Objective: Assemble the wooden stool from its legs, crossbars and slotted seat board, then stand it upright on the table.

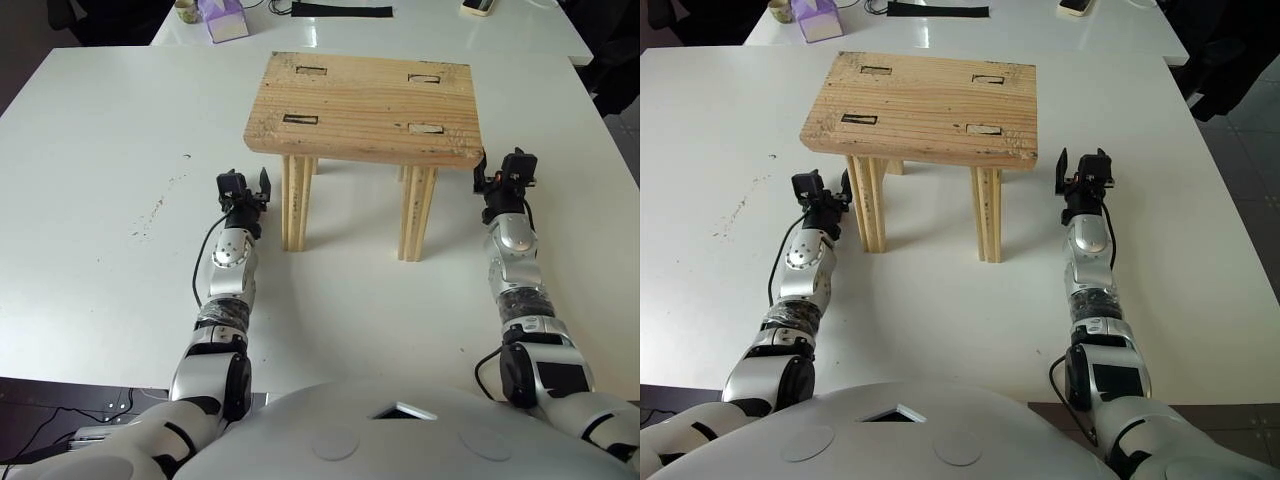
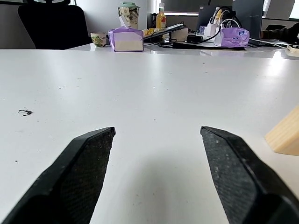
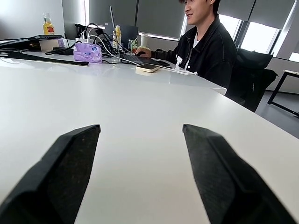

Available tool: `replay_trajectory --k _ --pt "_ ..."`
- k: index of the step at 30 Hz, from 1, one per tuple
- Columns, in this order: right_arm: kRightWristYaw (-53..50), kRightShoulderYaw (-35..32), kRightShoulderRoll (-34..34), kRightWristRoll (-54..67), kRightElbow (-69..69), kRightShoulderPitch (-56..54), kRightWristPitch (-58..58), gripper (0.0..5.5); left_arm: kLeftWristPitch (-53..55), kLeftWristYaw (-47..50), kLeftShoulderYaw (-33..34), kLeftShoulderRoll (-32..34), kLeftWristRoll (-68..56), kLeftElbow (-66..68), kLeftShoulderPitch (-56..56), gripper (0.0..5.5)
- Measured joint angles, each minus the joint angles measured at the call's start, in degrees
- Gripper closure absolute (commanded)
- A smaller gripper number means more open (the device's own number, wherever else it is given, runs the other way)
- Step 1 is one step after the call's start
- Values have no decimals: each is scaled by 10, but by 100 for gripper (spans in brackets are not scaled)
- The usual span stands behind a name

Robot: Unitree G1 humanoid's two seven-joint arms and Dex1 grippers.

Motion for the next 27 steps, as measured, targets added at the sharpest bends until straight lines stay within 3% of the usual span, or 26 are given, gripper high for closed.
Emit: replay_trajectory --k 10,27 --pt "-48 1 43 -27 -11 35 -12 223 50 -52 15 26 -8 3 -26 209" --pt "-65 2 52 -41 1 35 -24 223 46 -93 52 69 -25 57 -64 209"
